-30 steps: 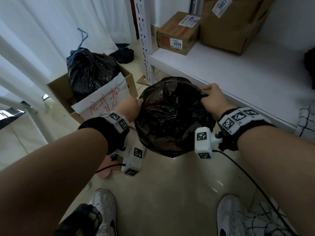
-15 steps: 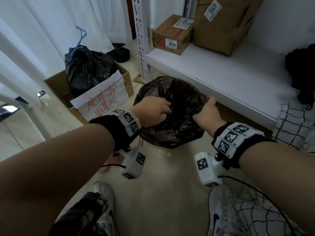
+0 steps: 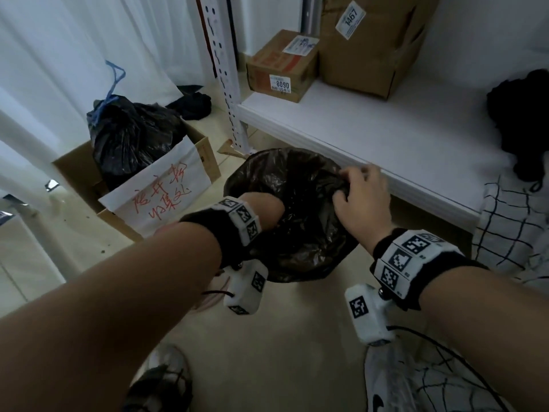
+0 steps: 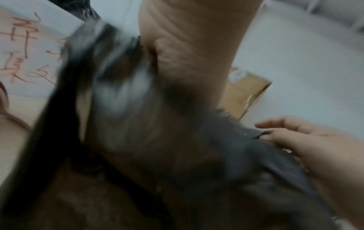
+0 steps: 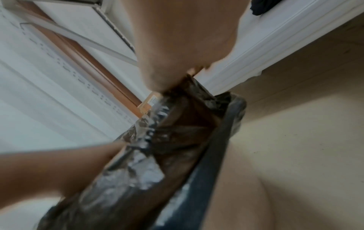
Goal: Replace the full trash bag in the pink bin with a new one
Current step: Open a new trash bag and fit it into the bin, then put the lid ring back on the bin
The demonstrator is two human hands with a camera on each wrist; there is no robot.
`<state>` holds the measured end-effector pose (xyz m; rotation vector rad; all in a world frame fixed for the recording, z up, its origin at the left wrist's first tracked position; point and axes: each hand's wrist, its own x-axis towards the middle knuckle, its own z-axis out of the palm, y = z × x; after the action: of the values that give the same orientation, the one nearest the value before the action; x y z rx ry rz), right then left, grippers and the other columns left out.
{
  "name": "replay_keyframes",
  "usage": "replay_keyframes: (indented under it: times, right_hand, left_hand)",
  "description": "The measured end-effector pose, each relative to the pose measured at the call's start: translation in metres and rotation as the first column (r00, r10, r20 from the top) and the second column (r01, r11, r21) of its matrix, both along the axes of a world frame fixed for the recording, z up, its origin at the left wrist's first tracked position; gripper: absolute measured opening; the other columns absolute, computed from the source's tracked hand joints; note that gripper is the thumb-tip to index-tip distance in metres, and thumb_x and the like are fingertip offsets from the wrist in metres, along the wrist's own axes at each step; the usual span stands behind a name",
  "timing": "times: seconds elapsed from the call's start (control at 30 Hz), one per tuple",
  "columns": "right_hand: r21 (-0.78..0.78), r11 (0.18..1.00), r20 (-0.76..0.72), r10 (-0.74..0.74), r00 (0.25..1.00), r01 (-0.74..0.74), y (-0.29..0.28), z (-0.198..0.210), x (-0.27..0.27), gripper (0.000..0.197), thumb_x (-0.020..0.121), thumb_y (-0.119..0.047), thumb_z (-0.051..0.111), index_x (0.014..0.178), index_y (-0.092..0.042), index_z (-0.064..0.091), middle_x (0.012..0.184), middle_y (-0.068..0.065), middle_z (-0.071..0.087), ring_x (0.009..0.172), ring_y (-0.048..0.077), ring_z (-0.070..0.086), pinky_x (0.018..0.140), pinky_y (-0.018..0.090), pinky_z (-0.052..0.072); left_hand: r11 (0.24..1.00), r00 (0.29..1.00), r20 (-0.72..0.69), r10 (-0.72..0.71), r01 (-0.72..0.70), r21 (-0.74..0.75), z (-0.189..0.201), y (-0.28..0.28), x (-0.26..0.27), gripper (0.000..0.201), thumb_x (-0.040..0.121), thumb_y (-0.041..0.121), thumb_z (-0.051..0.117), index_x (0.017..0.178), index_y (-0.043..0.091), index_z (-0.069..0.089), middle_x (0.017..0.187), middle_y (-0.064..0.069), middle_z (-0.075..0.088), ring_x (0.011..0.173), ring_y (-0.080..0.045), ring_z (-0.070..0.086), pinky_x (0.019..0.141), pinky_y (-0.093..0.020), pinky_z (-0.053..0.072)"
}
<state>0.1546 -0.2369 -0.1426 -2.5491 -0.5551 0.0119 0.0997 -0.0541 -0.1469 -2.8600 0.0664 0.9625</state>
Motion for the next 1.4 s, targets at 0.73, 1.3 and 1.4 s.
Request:
replay_keyframes:
  times: [0.73,1.3,1.4]
  right_hand:
    - [-0.1,0.91,0.176,0.414,0.893,-0.402,0.124,0.02,-0.061,0.019,0.09,-0.024,0.046,0.1,-0.011,0.055,0.105,0.011,0.056,0.1,0.03,0.052,0.086,0.041,0.042]
    - [0.047,0.969,-0.047,0.247,0.968,-0.244,0.166,0.003,-0.069,0.019,0.086,-0.015,0.046,0.097,-0.009,0.06,0.12,0.015,0.05,0.11,0.032,0.049,0.099,0.042,0.042]
    - [0.051,0.97,-0.06,0.24,0.969,-0.238,0.167,0.003,-0.071,0.019,0.086,-0.014,0.046,0.097,-0.008,0.061,0.117,0.014,0.051,0.108,0.031,0.05,0.098,0.041,0.042]
  left_hand:
    - [0.701,0.591,0.383,0.71,-0.644,-0.306,-0.009,0.119,-0.136,0.043,0.093,0.032,0.05,0.126,0.006,0.042,0.13,-0.018,0.044,0.115,-0.037,0.05,0.093,-0.042,0.043]
    - [0.644,0.64,0.068,0.765,-0.759,-0.097,-0.084,0.126,-0.137,0.073,0.086,0.034,0.058,0.144,0.016,0.016,0.122,-0.02,0.043,0.091,-0.028,0.052,0.081,-0.037,0.043]
    - [0.574,0.571,0.057,0.819,-0.813,-0.094,-0.08,0.126,-0.137,0.067,0.094,0.024,0.049,0.147,0.01,0.01,0.146,-0.019,0.031,0.101,-0.032,0.054,0.081,-0.035,0.048]
